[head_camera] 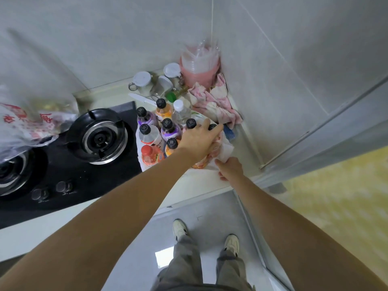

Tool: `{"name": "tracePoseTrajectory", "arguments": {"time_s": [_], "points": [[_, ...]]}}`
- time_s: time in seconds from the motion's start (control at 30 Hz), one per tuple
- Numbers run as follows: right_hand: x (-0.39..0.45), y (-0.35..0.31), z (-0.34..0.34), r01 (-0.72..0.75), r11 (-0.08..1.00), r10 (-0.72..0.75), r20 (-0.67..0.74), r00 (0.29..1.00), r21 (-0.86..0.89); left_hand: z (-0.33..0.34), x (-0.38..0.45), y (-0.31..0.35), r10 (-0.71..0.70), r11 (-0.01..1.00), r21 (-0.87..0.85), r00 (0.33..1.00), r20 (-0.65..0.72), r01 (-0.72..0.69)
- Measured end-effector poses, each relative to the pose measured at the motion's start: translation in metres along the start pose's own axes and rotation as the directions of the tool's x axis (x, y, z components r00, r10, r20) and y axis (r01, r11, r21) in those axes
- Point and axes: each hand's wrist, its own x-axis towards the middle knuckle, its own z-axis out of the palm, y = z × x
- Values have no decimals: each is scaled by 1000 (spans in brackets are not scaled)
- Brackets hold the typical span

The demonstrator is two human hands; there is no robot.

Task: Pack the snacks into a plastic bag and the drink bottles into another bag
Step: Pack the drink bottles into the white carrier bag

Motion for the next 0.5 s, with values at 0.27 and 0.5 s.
{"name": "tracePoseTrajectory", "arguments": {"time_s": [0.27,0.5], "points": [[-8,4,-4,95,995,-96,-46,994,-12,-4,-3,-2,16,1000,-17,1000,11,-15],[-54,-7,-38,221,955,-203,-104,974,200,-11,-12,-2,42,998,-45,999,8,-42]]}}
